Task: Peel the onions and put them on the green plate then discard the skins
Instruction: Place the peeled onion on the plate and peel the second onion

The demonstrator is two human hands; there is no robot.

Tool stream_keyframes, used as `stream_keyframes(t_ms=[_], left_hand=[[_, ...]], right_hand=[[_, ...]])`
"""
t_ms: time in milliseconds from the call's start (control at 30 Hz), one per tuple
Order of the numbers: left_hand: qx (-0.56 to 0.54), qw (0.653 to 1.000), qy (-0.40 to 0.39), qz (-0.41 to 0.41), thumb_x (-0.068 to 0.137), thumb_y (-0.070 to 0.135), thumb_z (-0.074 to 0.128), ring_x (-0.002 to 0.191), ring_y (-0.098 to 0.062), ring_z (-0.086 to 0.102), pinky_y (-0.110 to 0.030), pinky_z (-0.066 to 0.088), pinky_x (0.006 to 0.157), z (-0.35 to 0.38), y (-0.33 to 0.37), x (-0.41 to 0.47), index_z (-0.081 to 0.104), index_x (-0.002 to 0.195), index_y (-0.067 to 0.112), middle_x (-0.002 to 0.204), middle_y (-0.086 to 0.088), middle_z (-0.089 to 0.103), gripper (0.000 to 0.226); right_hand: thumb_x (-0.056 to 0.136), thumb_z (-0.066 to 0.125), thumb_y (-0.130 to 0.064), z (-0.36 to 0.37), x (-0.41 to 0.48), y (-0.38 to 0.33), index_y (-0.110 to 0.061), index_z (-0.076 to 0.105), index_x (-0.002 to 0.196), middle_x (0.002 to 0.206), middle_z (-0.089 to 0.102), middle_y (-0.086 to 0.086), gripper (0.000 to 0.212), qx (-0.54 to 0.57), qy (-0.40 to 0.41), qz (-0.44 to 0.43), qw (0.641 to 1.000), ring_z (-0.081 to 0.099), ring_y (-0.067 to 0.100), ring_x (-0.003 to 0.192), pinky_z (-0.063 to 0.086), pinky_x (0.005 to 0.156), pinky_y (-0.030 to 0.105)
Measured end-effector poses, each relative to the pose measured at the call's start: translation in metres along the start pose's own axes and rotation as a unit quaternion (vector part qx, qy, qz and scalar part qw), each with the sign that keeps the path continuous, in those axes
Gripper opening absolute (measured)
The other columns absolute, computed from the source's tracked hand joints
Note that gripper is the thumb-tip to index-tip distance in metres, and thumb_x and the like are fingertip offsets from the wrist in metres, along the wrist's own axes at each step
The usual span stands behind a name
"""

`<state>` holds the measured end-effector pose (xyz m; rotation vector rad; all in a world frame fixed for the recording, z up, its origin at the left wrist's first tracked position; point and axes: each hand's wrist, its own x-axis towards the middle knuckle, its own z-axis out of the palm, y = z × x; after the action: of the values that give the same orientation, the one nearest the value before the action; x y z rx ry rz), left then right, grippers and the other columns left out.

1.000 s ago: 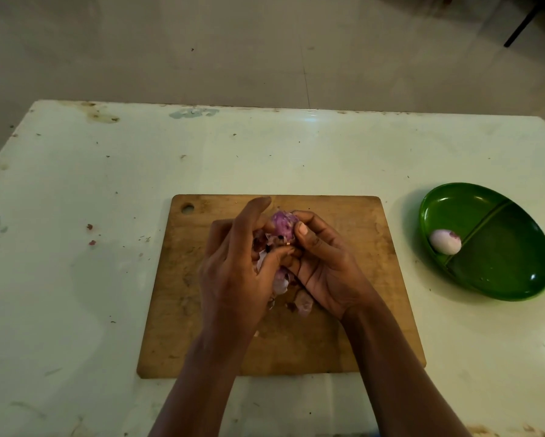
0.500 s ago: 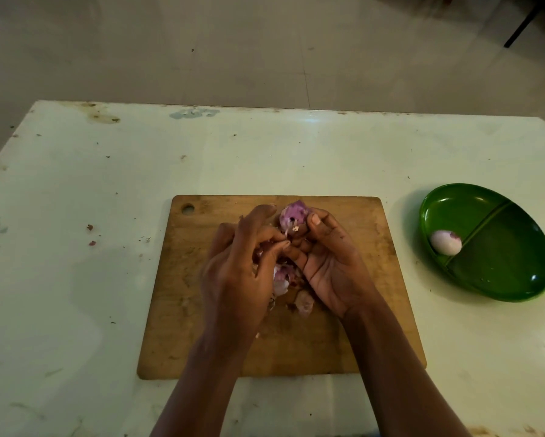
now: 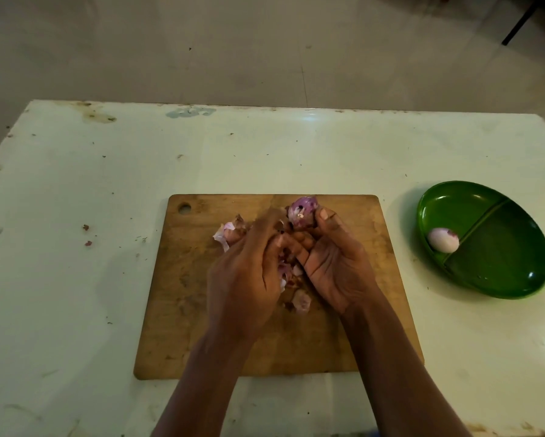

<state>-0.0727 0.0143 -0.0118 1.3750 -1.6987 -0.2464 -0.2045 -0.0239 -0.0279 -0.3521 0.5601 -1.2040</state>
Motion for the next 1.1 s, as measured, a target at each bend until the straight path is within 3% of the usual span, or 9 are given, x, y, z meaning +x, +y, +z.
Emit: stream_keyframes(t_ms=[67, 133, 333, 500, 633, 833, 1000, 1100], left_hand=[[-0.036, 0.999, 0.011, -0.02, 0.092, 0.023, 0.047, 0.074, -0.006, 0.063, -0.018, 0.054, 0.056, -0.001, 0.002, 0.002, 0.044, 0.129, 0.019, 0.097, -0.004, 0.068, 0.038], [-0.058, 0.998, 0.027, -0.023, 0.089, 0.028, 0.053, 0.085, -0.01, 0.066, -0.025, 0.057, 0.064, -0.001, 0.004, 0.003, 0.042, 0.127, 0.019, 0.106, -0.004, 0.065, 0.041], [-0.044, 0.997, 0.06, -0.01, 0.085, 0.025, 0.059, 0.102, -0.002, 0.054, -0.009, 0.048, 0.082, 0.0, 0.002, 0.003, 0.049, 0.122, 0.017, 0.11, 0.006, 0.058, 0.039], [-0.038, 0.996, 0.083, -0.019, 0.079, 0.012, 0.069, 0.095, -0.009, 0.06, -0.008, 0.049, 0.082, -0.002, 0.001, 0.0, 0.062, 0.114, 0.003, 0.102, -0.012, 0.068, 0.037], [-0.065, 0.992, 0.096, -0.04, 0.079, 0.006, 0.069, 0.089, -0.011, 0.065, -0.011, 0.052, 0.078, -0.004, 0.003, 0.001, 0.064, 0.11, 0.0, 0.097, -0.012, 0.069, 0.032], [-0.077, 0.99, 0.096, -0.063, 0.083, 0.001, 0.067, 0.094, 0.007, 0.057, -0.005, 0.047, 0.076, -0.002, 0.001, 0.003, 0.056, 0.111, 0.014, 0.1, -0.005, 0.063, 0.033], [-0.038, 0.991, 0.085, -0.097, 0.083, -0.003, 0.067, 0.086, -0.014, 0.063, -0.005, 0.046, 0.07, -0.003, -0.006, 0.003, 0.064, 0.104, 0.004, 0.097, -0.009, 0.067, 0.022], [-0.03, 0.99, 0.081, -0.114, 0.084, -0.003, 0.063, 0.09, -0.015, 0.062, -0.007, 0.047, 0.071, -0.003, -0.006, 0.003, 0.064, 0.106, 0.007, 0.1, -0.005, 0.066, 0.024]], right_hand=[[0.059, 0.09, -0.019, 0.001, -0.001, 0.0, -0.002, 0.053, 0.111, 0.099, 0.067, 0.019, 0.066, -0.002, -0.007, 0.004, 1.0, 0.068, 0.028, 0.09, 0.057, 0.074, 0.033], [0.057, 0.091, -0.015, 0.002, -0.001, 0.0, -0.004, 0.052, 0.112, 0.101, 0.067, 0.018, 0.068, -0.009, -0.012, 0.011, 1.0, 0.068, 0.027, 0.09, 0.058, 0.073, 0.033], [0.052, 0.088, -0.003, 0.007, -0.005, -0.001, -0.005, 0.056, 0.103, 0.1, 0.068, 0.018, 0.061, -0.03, -0.026, 0.037, 0.999, 0.07, 0.027, 0.087, 0.06, 0.071, 0.032], [0.049, 0.09, -0.004, 0.01, -0.006, 0.0, -0.004, 0.054, 0.099, 0.095, 0.07, 0.015, 0.061, -0.035, -0.038, 0.036, 0.998, 0.071, 0.024, 0.083, 0.059, 0.07, 0.03], [0.05, 0.089, -0.004, 0.011, -0.008, -0.001, -0.002, 0.052, 0.102, 0.095, 0.071, 0.017, 0.063, -0.035, -0.042, 0.04, 0.998, 0.072, 0.026, 0.083, 0.059, 0.071, 0.03], [0.05, 0.091, -0.007, 0.01, -0.007, 0.001, 0.0, 0.052, 0.111, 0.105, 0.069, 0.021, 0.072, -0.041, -0.037, 0.048, 0.997, 0.07, 0.031, 0.092, 0.059, 0.075, 0.033], [0.055, 0.092, -0.014, 0.009, -0.005, 0.001, 0.0, 0.05, 0.119, 0.11, 0.067, 0.021, 0.079, -0.025, -0.042, 0.043, 0.998, 0.068, 0.033, 0.097, 0.059, 0.081, 0.037], [0.056, 0.092, -0.016, 0.008, -0.004, 0.001, 0.0, 0.045, 0.129, 0.115, 0.064, 0.023, 0.089, -0.013, -0.039, 0.04, 0.998, 0.067, 0.033, 0.099, 0.056, 0.087, 0.04]])
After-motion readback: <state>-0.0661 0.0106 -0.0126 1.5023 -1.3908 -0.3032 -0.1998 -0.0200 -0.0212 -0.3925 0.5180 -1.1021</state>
